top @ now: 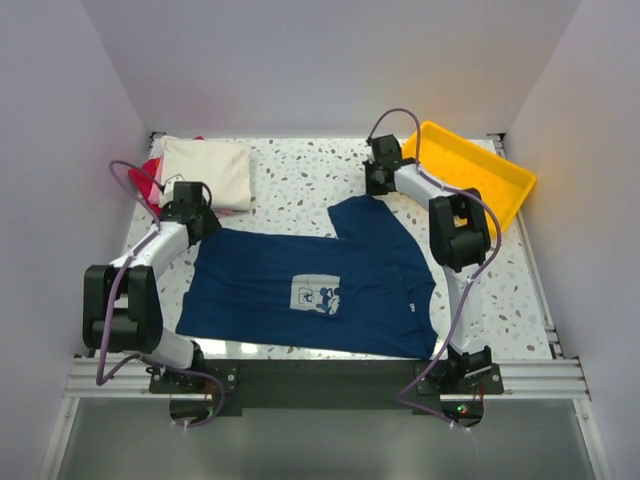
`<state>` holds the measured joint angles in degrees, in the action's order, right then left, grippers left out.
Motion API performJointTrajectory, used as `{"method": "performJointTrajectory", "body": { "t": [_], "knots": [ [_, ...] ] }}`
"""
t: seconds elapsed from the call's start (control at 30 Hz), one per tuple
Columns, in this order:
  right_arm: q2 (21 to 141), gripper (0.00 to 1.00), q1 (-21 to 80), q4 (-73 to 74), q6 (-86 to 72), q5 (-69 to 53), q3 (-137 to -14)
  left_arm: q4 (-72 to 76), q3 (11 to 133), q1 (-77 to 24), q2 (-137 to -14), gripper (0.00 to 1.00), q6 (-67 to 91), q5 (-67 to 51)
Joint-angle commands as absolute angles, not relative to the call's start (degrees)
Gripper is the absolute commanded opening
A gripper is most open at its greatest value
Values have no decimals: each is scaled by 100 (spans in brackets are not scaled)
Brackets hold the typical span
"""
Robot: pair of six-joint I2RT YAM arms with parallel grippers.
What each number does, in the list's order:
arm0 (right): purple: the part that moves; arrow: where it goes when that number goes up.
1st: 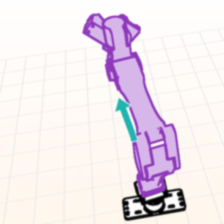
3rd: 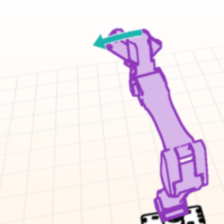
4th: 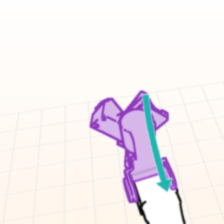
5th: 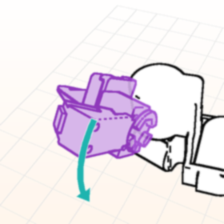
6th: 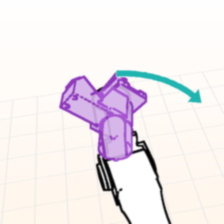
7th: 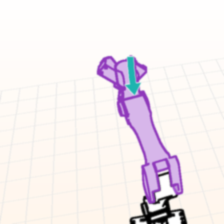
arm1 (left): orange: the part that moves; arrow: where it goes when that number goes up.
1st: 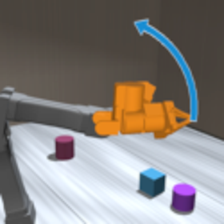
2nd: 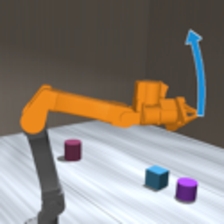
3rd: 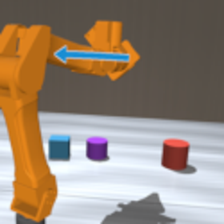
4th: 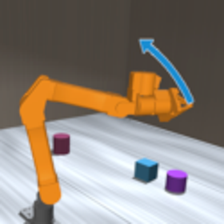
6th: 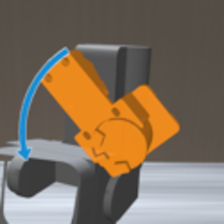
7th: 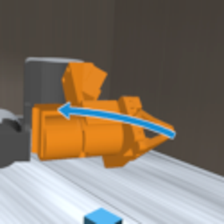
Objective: Fold and stack the t-shirts
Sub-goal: Fold the tshirt
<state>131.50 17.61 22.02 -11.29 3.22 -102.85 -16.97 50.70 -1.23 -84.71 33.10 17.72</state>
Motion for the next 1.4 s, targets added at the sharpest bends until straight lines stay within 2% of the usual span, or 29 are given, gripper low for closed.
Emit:
{"method": "performJointTrajectory", "body": {
  "t": [0.0, 0.13, 0.23, 0.87, 1.1, 1.37],
  "knots": [
    [12894, 0, 1758, 2399, -1195, 272, -9985, -1222, 5212, 0, -8806, 65, 3120, 1714],
    [12806, 0, 1749, 2399, -1222, 255, -9818, -1108, 5361, 131, -9114, 56, 3085, 1670],
    [12753, 0, 1749, 2408, -1265, 220, -9747, -1055, 5492, 158, -9377, 54, 3085, 1644],
    [12568, 0, 1749, 2443, -1222, 79, -9439, -800, 5836, 229, -10081, 46, 3085, 1424],
    [12542, 0, 1749, 2452, -1248, 70, -9431, -817, 5845, 229, -10151, 31, 3103, 1441],
    [12322, 0, 1758, 2496, -1388, 79, -9413, -870, 5889, 229, -10195, 3, 3085, 1424]
  ]
}}
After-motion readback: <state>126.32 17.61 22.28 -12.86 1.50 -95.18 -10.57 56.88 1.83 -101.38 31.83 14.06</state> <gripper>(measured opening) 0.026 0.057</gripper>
